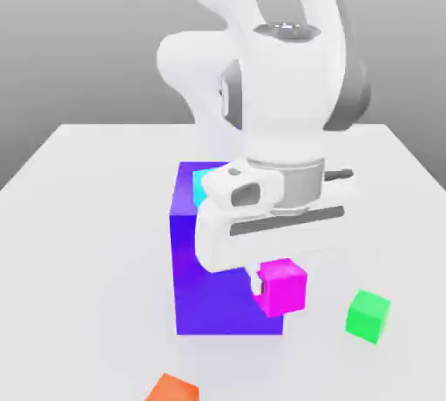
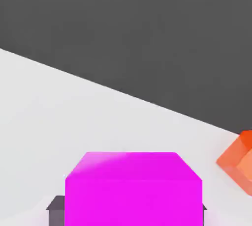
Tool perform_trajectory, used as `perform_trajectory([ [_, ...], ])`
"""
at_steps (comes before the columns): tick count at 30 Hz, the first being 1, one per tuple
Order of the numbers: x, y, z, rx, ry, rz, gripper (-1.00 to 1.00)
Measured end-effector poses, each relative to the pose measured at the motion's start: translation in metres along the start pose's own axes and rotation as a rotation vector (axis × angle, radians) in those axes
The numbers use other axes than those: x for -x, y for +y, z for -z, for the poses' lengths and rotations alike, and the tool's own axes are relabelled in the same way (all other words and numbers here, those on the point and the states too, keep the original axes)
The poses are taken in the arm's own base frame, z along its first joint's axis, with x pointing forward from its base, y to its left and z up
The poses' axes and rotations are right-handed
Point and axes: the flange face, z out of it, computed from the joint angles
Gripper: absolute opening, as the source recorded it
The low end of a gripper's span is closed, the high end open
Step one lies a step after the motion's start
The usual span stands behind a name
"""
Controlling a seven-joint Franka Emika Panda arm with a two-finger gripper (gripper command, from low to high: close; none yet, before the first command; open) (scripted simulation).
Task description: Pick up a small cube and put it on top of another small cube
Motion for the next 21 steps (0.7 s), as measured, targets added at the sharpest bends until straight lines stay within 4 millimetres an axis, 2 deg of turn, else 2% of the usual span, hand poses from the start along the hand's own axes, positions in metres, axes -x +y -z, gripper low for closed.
perform_trajectory([
  [4,0.035,-0.071,0.012,-0.03,0.003,0.292,-1.0],
  [5,0.045,-0.083,0.013,-0.034,-0.002,0.35,-1.0],
  [13,0.105,-0.084,-0.035,0.028,-0.163,0.504,-1.0],
  [17,0.11,-0.076,-0.08,0.035,-0.174,0.499,-1.0],
  [18,0.113,-0.075,-0.091,0.035,-0.174,0.498,1.0],
  [21,0.113,-0.075,-0.091,0.035,-0.174,0.498,1.0],
])
